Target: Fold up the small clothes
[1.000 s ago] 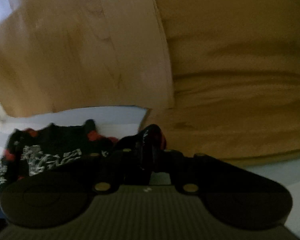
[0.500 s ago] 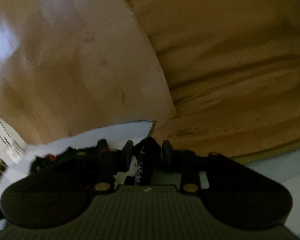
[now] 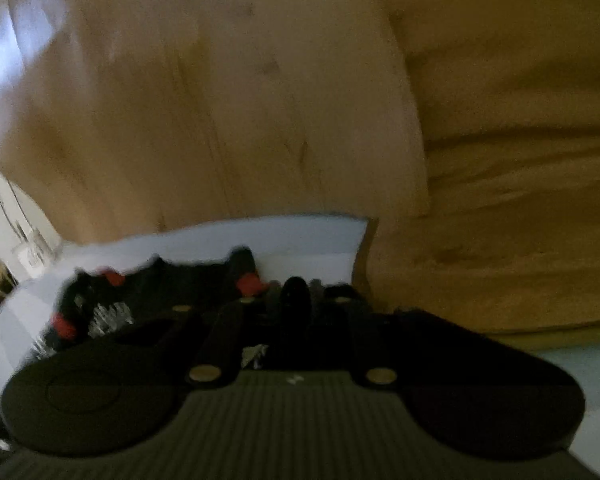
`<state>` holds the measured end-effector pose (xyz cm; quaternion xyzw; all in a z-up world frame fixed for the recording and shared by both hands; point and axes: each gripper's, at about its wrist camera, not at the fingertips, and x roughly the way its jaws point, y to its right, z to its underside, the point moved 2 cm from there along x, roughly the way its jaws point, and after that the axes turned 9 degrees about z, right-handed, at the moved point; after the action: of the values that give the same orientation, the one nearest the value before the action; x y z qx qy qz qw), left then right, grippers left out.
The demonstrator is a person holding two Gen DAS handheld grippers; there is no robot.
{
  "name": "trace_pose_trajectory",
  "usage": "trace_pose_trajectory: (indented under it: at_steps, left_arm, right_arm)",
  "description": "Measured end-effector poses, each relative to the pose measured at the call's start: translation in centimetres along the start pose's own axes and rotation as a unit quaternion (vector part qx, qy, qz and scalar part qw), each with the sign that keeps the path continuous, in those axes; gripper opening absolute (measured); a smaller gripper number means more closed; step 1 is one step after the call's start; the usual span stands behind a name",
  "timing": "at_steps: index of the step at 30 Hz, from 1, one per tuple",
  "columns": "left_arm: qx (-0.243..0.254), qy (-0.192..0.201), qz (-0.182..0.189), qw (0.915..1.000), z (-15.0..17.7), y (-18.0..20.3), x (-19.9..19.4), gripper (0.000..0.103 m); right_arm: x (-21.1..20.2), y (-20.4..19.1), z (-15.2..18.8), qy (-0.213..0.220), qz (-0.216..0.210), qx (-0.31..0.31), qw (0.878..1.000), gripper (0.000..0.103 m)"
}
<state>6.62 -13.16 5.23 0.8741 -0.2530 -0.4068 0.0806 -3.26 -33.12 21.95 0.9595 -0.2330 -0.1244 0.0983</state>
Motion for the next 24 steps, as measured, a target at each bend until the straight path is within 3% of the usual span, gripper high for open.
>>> trace_pose_trajectory:
  at_steps: [2, 3, 5, 9, 12, 15, 17, 19, 20, 21, 22, 23, 24]
  left_arm:
    - [-0.008, -0.002, 0.005, 0.9999, -0.2, -0.2, -0.1, 0.013]
    - [-0.015, -0.010, 0.010, 0.9998, -0.2, -0.2, -0.2, 0.013]
    - [-0.027, -0.009, 0.019, 0.9994, -0.4, -0.5, -0.4, 0.013]
    - [-0.041, -0.002, 0.028, 0.9988, -0.5, -0.6, -0.9, 0.013]
    - [-0.038, -0.001, 0.025, 0.9990, -0.5, -0.2, -1.2, 0.014]
    - [-0.033, -0.005, 0.022, 0.9992, -0.3, 0.0, -1.1, 0.014]
    - [-0.035, -0.006, 0.024, 0.9991, -0.3, -0.2, -0.8, 0.014]
    - [-0.038, -0.008, 0.025, 0.9989, -0.2, -0.3, -0.6, 0.014]
    - [-0.038, -0.008, 0.025, 0.9990, -0.2, -0.2, -0.6, 0.015]
    - [-0.036, -0.008, 0.025, 0.9990, -0.2, -0.1, -0.6, 0.016]
    - [-0.035, -0.008, 0.025, 0.9990, -0.2, -0.1, -0.6, 0.016]
    - [-0.035, -0.007, 0.024, 0.9991, -0.2, 0.0, -0.7, 0.018]
    - [-0.035, -0.007, 0.024, 0.9991, -0.2, 0.0, -0.7, 0.020]
  right_arm:
    - [-2.2, 0.3, -0.5, 0.026, -0.006, 0.006, 1.000, 0.032]
    - [-3.0, 0.4, -0.6, 0.026, -0.016, 0.006, 1.000, 0.018]
    - [-3.6, 0.1, -0.2, 0.010, -0.029, -0.010, 0.999, 0.006]
    - [0.5, -1.1, 2.9, -0.066, -0.003, -0.062, 0.996, 0.003]
    - [1.0, -1.8, 2.2, -0.062, 0.015, -0.078, 0.995, 0.002]
    - [-0.9, -1.6, 1.8, -0.035, 0.013, -0.055, 0.998, 0.010]
    - [-3.0, -1.3, 1.6, -0.011, -0.017, -0.034, 0.999, 0.010]
    - [-3.4, -1.4, 1.4, -0.018, -0.047, -0.012, 0.999, 0.014]
    - [-2.9, -1.8, 1.6, -0.031, -0.054, -0.010, 0.998, 0.025]
    - [-2.1, -2.2, 1.9, -0.052, -0.061, -0.010, 0.997, 0.043]
    - [-1.7, -2.5, 2.3, -0.068, -0.067, -0.010, 0.995, 0.047]
    - [-0.8, -3.0, 2.8, -0.080, -0.067, -0.012, 0.994, 0.046]
    - [-0.1, -3.6, 3.3, -0.084, -0.068, -0.019, 0.994, 0.027]
